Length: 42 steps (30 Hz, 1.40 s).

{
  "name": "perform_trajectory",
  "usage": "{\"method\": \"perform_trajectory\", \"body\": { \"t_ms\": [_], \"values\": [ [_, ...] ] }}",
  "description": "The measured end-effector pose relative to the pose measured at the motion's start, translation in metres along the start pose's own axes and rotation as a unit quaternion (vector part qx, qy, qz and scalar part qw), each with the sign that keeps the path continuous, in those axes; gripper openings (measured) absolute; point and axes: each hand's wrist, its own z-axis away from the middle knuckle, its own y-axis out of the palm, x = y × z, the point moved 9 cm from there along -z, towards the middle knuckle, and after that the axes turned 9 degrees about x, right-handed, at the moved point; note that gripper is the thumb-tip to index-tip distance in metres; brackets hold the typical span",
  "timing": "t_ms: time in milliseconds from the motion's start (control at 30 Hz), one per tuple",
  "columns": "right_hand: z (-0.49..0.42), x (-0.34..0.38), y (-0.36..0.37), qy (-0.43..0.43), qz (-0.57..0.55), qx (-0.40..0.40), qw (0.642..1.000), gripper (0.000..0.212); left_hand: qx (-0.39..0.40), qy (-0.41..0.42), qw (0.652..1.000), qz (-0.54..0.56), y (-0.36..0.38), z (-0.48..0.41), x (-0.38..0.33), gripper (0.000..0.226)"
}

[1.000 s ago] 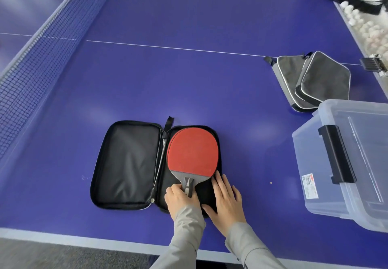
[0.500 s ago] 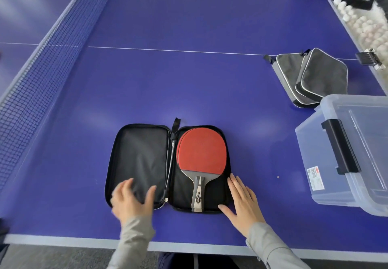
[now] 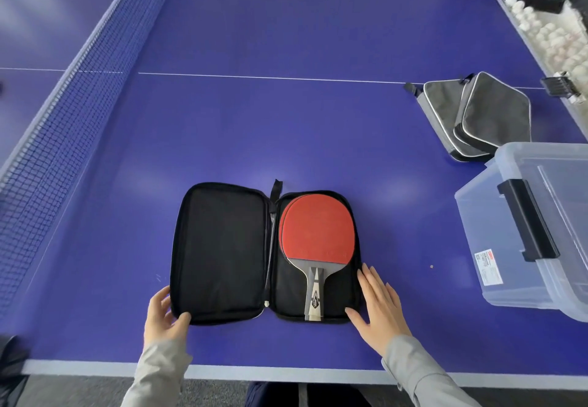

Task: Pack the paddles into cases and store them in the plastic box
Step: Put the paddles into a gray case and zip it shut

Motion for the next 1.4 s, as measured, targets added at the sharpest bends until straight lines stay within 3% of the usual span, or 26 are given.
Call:
{"method": "perform_trajectory", "body": {
  "t_ms": [100, 200, 367, 533, 1167, 1400],
  "values": [
    [0.002, 0.005, 0.001, 0.023, -0.024, -0.003, 0.999, 0.075, 0.022, 0.031, 0.999, 0.028, 0.008, 0.012, -0.014, 0.07],
    [0.008, 0.018, -0.004, 0.027, -0.047, -0.052, 0.997, 0.074, 0.024, 0.053, 0.998, 0.038, 0.016, 0.019, -0.02, 0.068],
    [0.028, 0.045, -0.009, -0.069, -0.045, -0.199, 0.977, 0.035, -0.007, 0.032, 0.999, 0.043, 0.016, 0.015, -0.01, 0.058],
    [0.026, 0.059, 0.004, -0.057, -0.015, -0.206, 0.977, 0.033, -0.01, -0.021, 0.999, 0.035, 0.01, -0.002, 0.014, 0.06],
    [0.023, 0.064, -0.001, -0.012, 0.012, -0.247, 0.969, 0.036, -0.002, -0.03, 0.999, 0.04, 0.007, -0.014, 0.02, 0.056],
    [0.023, 0.061, 0.001, 0.0, -0.034, -0.24, 0.97, 0.037, 0.007, -0.032, 0.999, 0.034, 0.005, -0.016, 0.021, 0.055]
  ]
}}
